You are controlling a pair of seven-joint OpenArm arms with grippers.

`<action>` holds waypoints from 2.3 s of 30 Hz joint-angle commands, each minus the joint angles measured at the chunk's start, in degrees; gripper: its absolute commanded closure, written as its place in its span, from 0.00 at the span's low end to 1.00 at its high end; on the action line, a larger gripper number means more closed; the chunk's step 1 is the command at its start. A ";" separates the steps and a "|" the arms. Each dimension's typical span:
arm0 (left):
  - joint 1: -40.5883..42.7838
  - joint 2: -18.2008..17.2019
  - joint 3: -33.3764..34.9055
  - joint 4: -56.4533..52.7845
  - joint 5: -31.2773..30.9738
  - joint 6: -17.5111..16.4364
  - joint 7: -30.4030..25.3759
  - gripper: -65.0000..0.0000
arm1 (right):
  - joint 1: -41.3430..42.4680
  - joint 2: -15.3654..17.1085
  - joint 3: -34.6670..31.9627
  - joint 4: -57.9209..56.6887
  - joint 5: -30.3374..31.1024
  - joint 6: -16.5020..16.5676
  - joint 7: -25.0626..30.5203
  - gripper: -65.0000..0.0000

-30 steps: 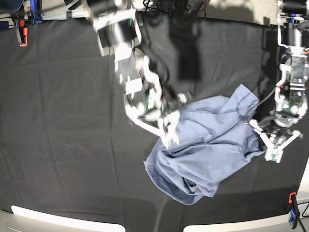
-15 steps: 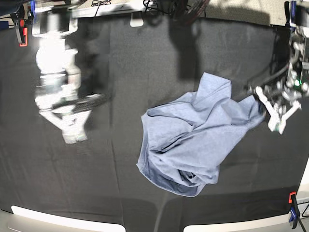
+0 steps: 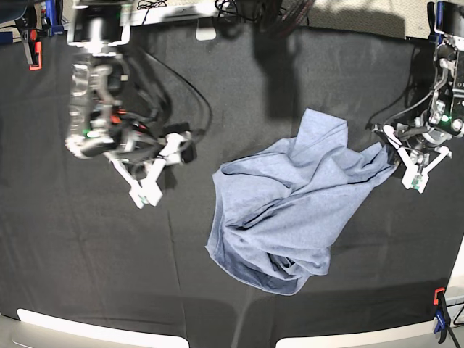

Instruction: Layout the t-shirt on the table in an organized manner, then fold the t-shirt properly

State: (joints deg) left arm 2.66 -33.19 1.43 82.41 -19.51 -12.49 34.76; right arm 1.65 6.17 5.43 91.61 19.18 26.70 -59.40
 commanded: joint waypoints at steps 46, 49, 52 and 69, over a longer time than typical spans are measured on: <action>-0.90 -1.14 -0.55 0.87 -0.09 0.17 -1.33 1.00 | 6.93 -11.39 -4.28 -19.26 2.29 -0.33 12.39 0.54; -0.90 -1.11 -0.55 0.87 -0.09 0.17 -1.40 1.00 | 6.86 -10.91 -4.20 -19.26 2.27 -0.33 10.36 0.54; -0.90 -1.11 -0.55 0.87 -0.09 0.20 -1.77 1.00 | 6.93 -11.26 -2.97 -19.26 2.27 -0.33 11.76 0.54; -0.87 -1.11 -0.55 0.87 -0.09 0.17 -1.44 1.00 | 12.94 -12.81 -2.82 -27.80 2.05 -0.33 20.37 0.68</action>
State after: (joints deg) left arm 2.66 -33.19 1.43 82.39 -19.51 -12.49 34.39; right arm 13.63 -6.26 2.70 63.05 20.95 25.96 -39.00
